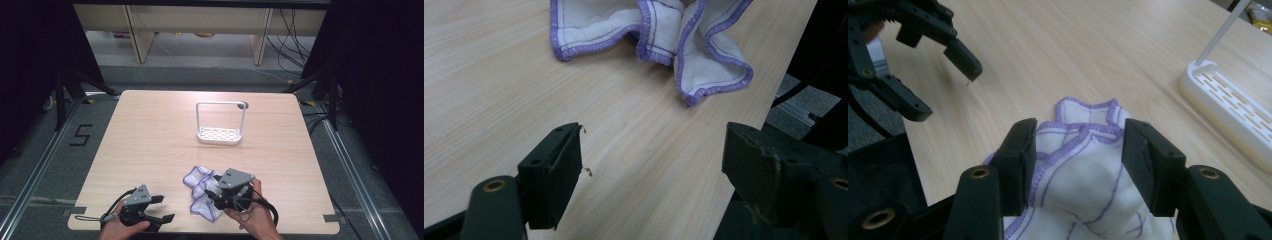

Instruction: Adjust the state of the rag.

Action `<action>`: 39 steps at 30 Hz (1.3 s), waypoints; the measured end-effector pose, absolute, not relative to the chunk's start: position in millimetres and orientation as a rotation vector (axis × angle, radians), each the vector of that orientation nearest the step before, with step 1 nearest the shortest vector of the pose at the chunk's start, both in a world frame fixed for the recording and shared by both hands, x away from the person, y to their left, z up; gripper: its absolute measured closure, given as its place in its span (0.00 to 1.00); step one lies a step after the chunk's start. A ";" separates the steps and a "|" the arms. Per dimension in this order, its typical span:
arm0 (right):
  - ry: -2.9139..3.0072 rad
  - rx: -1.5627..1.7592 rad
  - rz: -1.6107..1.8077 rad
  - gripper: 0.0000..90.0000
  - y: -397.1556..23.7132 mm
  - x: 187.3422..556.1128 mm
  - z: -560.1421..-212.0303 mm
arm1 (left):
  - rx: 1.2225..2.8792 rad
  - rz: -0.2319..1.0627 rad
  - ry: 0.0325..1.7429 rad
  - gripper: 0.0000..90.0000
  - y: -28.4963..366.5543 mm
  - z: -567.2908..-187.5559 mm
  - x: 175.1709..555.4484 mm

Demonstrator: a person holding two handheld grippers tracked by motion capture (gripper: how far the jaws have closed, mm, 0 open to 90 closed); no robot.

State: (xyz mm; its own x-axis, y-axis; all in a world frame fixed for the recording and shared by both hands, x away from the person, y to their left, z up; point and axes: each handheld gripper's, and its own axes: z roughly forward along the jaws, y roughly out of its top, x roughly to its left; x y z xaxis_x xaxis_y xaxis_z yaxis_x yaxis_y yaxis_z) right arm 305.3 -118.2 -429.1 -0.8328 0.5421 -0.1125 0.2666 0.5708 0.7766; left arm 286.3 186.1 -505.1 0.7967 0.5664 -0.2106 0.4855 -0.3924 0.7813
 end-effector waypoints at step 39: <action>2.418 0.696 1.261 0.96 -148.7 311.9 -414.7 | 2.161 0.184 0.556 0.85 86.1 -505.3 321.1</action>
